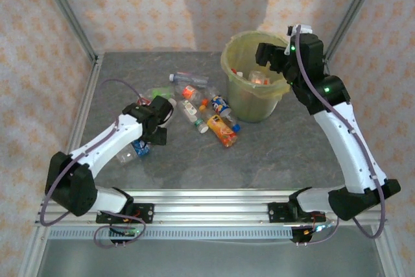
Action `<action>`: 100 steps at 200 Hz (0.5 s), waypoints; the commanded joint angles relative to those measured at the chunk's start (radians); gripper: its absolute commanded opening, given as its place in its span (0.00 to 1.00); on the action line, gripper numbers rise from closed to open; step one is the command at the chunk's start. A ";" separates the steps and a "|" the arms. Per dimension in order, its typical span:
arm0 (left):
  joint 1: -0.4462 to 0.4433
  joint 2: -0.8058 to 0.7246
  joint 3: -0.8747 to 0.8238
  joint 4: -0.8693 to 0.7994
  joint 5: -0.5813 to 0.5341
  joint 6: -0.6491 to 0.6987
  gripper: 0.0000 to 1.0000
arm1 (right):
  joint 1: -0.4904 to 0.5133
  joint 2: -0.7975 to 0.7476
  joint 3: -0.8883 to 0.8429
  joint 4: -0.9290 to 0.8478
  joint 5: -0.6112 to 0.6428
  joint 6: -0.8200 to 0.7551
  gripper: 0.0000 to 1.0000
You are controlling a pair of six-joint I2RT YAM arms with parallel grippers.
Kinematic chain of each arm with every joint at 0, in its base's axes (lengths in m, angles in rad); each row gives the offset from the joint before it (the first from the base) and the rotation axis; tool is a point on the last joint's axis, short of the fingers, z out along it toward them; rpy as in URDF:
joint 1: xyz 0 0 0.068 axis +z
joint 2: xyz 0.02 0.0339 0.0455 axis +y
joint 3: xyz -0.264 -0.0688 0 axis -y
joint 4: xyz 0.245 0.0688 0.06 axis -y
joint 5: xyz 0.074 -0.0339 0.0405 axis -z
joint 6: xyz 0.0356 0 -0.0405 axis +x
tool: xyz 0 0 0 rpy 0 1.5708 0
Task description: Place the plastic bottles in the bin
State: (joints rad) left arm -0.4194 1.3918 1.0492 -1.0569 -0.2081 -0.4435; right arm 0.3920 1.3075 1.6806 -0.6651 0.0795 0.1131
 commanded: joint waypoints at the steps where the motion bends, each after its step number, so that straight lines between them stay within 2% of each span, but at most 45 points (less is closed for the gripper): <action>1: 0.033 0.023 -0.023 0.009 0.001 0.016 1.00 | 0.003 -0.029 -0.022 0.016 0.005 0.014 0.99; 100: 0.136 0.097 -0.094 0.089 0.074 -0.029 1.00 | 0.002 -0.062 -0.048 0.035 0.022 0.012 0.99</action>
State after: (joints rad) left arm -0.3012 1.4841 0.9741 -1.0050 -0.1658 -0.4492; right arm 0.3920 1.2724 1.6463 -0.6567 0.0822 0.1165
